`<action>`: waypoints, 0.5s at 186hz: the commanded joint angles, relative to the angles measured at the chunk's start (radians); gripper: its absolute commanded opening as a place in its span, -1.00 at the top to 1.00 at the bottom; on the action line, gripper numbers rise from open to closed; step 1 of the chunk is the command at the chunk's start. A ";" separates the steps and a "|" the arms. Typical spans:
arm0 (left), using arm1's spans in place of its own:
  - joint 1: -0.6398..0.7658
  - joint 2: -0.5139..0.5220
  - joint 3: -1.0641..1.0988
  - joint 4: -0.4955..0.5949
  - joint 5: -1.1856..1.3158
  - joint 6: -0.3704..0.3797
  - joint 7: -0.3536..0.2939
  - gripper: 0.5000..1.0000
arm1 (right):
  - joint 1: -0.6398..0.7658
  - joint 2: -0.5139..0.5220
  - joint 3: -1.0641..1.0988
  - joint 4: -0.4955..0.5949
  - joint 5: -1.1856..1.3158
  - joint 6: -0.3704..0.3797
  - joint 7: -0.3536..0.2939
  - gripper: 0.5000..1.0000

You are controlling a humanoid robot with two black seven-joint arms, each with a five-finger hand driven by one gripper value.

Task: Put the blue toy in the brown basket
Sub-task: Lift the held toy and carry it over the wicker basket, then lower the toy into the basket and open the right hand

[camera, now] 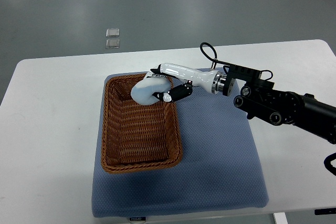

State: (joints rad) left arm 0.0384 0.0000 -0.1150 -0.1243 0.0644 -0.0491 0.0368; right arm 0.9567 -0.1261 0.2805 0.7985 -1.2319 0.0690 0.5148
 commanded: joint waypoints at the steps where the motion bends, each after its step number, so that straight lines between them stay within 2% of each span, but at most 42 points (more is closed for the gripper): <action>1: 0.000 0.000 0.000 0.000 0.000 0.000 0.000 -1.00 | -0.003 0.054 -0.003 -0.001 -0.009 -0.031 -0.047 1.00; 22: 0.000 0.000 0.000 0.000 0.000 0.000 0.000 -1.00 | -0.004 0.103 -0.014 -0.007 -0.014 -0.072 -0.113 1.00; 57: 0.000 0.000 0.000 0.000 0.000 0.000 0.000 -1.00 | -0.010 0.126 -0.020 -0.012 -0.021 -0.150 -0.213 1.00; 93: 0.000 0.000 0.000 0.002 0.000 0.000 0.000 -1.00 | -0.012 0.126 -0.080 -0.010 -0.041 -0.202 -0.230 1.00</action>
State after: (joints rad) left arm 0.0383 0.0000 -0.1150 -0.1242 0.0644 -0.0491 0.0368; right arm 0.9464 -0.0004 0.2447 0.7869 -1.2630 -0.1075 0.2886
